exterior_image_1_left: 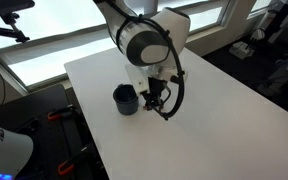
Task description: Remove the marker from the mug
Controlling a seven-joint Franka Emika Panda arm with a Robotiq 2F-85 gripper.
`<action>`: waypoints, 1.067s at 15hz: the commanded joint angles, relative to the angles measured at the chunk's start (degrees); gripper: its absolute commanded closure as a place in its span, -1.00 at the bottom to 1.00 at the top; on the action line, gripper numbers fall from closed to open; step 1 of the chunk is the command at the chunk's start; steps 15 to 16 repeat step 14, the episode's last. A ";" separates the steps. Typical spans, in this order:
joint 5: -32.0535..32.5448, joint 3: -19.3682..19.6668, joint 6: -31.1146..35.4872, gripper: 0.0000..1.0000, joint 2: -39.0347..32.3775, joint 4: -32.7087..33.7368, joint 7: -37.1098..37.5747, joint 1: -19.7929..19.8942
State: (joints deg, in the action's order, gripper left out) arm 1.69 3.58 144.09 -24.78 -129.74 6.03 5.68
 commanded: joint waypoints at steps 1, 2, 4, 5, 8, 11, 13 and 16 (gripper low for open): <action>-1.86 -0.50 -1.53 0.91 -2.20 2.45 -2.46 -0.13; -1.86 -0.49 -1.60 0.91 -2.49 2.75 -2.49 -0.20; -1.98 -0.64 -1.80 0.91 -3.17 3.24 -3.39 -0.02; -2.77 -1.28 -2.65 0.12 -3.47 3.57 -4.52 0.53; -2.29 -0.39 -2.09 -0.17 -3.65 2.92 -4.47 -0.30; -2.43 -0.37 -2.29 -0.12 -3.93 3.01 -4.81 -0.26; -2.43 -0.36 -2.29 -0.17 -3.93 3.01 -4.81 -0.26; -2.43 -0.36 -2.29 -0.17 -3.93 3.01 -4.81 -0.26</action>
